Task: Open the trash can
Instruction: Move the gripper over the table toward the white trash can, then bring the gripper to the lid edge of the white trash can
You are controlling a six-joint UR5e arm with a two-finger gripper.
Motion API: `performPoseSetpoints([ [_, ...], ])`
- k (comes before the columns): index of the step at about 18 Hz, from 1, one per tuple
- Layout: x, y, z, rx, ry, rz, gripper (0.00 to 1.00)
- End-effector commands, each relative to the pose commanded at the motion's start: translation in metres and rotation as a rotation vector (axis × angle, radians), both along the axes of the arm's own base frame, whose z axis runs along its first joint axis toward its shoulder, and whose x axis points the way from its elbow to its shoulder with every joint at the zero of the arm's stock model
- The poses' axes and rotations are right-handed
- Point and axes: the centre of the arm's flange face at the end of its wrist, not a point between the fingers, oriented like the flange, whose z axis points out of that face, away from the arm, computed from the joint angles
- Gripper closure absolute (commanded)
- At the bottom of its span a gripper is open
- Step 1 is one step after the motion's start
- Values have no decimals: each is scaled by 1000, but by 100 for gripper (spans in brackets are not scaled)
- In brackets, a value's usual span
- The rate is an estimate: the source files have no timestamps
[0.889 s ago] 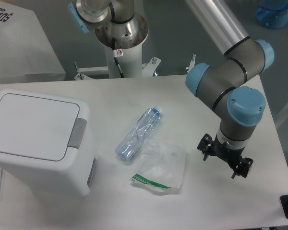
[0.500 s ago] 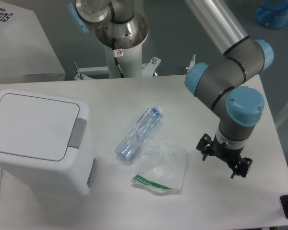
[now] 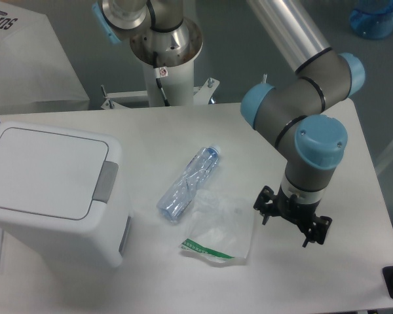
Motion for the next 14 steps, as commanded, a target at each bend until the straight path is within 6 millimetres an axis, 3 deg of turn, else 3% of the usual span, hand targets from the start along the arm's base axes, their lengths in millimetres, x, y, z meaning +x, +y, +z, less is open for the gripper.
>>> performPoseSetpoints([
  [4,22,7,44,173,-113,128,0],
  [6,39,20,61,247,-188,175,0],
  [11,52,39,103,415,-385,310,0],
  [14,95,48,126,440,-420,275,0],
])
